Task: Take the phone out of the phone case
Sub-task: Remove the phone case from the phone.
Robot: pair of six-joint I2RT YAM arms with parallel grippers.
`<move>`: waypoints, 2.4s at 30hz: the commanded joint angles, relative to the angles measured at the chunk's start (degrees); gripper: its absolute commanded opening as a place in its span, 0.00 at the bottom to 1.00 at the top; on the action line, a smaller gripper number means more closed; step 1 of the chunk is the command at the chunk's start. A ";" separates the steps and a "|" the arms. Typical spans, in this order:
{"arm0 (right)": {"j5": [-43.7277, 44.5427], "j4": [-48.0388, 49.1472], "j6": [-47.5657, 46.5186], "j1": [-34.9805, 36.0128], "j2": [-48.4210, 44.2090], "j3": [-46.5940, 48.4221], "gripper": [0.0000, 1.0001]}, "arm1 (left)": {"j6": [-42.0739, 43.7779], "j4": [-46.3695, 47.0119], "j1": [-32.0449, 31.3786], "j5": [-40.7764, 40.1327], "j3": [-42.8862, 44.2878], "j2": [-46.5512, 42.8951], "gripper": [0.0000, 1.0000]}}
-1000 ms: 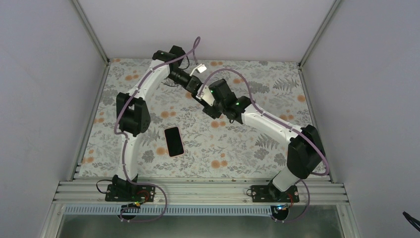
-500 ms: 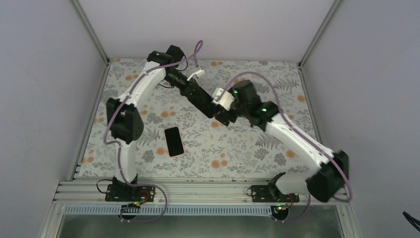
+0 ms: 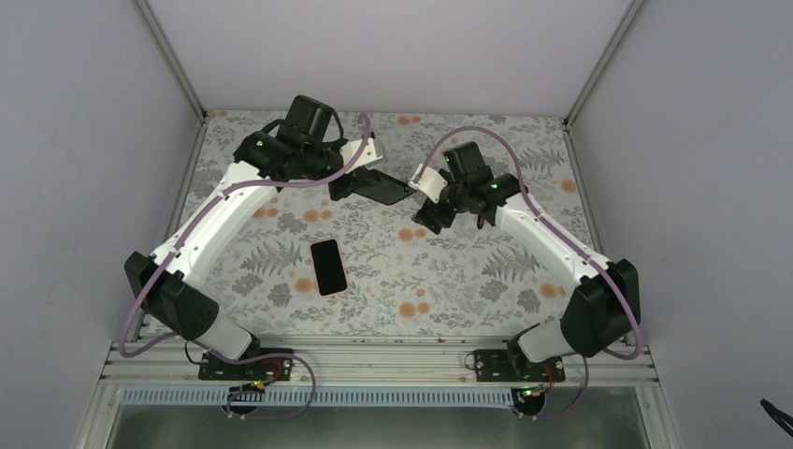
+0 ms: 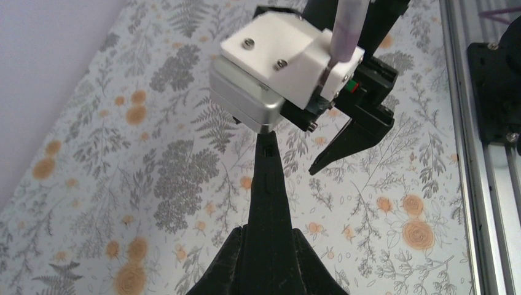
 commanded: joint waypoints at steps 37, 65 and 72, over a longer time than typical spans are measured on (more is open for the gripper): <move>-5.24 -6.44 -5.41 -5.36 6.21 6.04 0.82 | 2.18 5.09 -3.01 -7.98 -5.28 -3.12 0.02; -10.75 -3.57 -1.43 -5.32 12.71 15.68 0.75 | 1.54 2.68 -4.10 -1.35 -2.40 0.41 0.02; -7.45 -1.00 0.36 -5.32 17.14 19.67 0.74 | 2.50 1.10 -4.79 1.16 -3.39 0.12 0.02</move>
